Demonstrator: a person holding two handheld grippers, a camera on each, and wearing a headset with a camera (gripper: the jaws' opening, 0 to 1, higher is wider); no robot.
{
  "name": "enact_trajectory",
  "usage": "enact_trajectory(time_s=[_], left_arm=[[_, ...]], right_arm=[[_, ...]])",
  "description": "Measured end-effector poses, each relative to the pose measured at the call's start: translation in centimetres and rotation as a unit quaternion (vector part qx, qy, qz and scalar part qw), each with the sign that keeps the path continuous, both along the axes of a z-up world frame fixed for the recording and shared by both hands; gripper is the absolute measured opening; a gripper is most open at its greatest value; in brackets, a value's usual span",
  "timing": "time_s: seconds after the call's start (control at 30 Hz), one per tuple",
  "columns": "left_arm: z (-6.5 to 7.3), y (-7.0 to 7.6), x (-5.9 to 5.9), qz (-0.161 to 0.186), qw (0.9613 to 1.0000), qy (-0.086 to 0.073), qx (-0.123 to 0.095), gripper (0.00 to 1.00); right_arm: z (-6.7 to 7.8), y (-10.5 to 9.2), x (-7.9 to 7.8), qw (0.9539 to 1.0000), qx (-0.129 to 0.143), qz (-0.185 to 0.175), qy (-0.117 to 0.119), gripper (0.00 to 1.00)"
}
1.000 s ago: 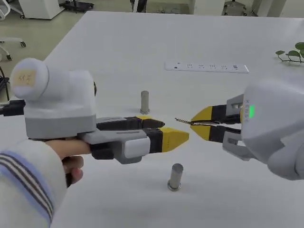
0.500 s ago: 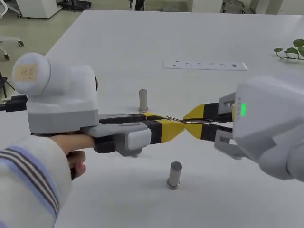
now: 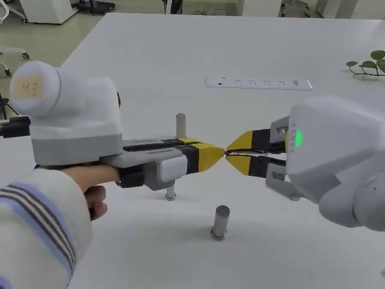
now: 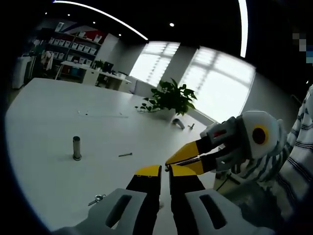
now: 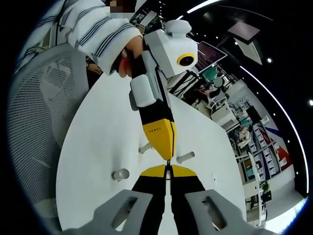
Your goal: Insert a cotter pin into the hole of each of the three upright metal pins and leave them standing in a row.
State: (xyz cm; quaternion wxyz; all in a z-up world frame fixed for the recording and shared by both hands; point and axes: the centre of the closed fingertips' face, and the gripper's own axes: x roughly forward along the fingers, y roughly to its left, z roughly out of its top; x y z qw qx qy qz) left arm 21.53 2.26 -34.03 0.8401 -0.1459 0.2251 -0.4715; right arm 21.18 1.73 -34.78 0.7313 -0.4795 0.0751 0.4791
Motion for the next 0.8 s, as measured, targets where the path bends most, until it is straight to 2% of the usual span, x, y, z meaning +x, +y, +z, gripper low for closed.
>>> enact_trajectory(time_s=[0.3, 0.4, 0.8], left_arm=[[-0.02, -0.05, -0.23, -0.008, 1.0, 0.001, 0.003, 0.0], [0.15, 0.01, -0.3, -0.013, 0.9997, -0.017, 0.015, 0.0], [-0.04, 0.04, -0.41, -0.017, 0.9992, -0.02, 0.029, 0.0]], right_arm=[[0.0, 0.18, -0.16, 1.0, 0.0, 0.003, 0.0, 0.0], [0.06, 0.24, -0.18, 1.0, 0.001, 0.003, -0.001, 0.0], [-0.07, 0.3, -0.31, 1.0, -0.001, 0.005, 0.0, 0.0]])
